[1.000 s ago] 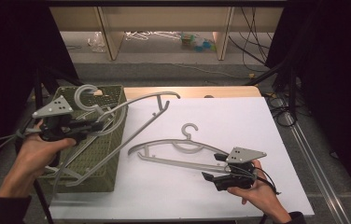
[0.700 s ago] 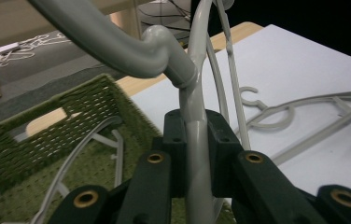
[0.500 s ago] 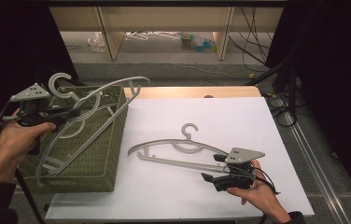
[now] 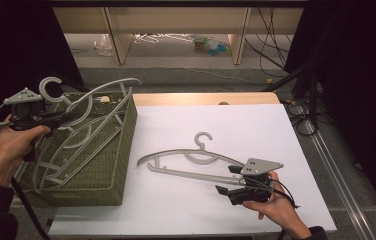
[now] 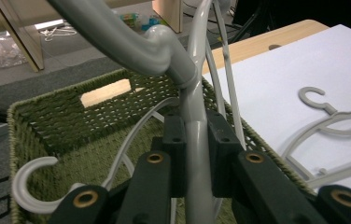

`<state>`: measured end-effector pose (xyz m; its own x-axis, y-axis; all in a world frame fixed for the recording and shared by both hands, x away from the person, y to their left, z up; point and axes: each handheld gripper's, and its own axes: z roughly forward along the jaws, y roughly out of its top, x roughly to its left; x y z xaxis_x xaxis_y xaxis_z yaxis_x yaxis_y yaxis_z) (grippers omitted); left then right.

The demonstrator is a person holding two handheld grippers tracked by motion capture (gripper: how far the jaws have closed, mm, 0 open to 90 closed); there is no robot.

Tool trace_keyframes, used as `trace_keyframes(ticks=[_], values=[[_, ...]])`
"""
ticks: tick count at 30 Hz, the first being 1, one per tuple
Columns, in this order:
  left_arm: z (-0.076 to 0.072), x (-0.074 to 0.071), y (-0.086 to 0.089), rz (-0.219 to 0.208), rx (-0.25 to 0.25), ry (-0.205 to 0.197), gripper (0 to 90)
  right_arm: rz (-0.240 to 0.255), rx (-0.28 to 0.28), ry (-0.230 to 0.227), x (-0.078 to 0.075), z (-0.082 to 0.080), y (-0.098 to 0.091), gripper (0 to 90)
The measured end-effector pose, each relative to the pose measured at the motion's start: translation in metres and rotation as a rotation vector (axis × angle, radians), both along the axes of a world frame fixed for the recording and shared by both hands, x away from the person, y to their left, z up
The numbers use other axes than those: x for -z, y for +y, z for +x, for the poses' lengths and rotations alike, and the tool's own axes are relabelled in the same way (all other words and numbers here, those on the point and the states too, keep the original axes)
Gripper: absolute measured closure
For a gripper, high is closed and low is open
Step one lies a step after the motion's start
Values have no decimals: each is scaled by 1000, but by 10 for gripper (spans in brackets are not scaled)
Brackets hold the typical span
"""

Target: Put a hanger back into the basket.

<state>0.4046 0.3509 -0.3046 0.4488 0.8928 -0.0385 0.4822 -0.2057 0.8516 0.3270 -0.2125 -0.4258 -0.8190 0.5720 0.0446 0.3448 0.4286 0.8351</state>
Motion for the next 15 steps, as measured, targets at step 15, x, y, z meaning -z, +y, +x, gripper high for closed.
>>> trace_keyframes(ticks=[15], values=[[17, 12, 20, 67, -40, -3, 796, -6, -8, 18, 2, 0, 3, 227]])
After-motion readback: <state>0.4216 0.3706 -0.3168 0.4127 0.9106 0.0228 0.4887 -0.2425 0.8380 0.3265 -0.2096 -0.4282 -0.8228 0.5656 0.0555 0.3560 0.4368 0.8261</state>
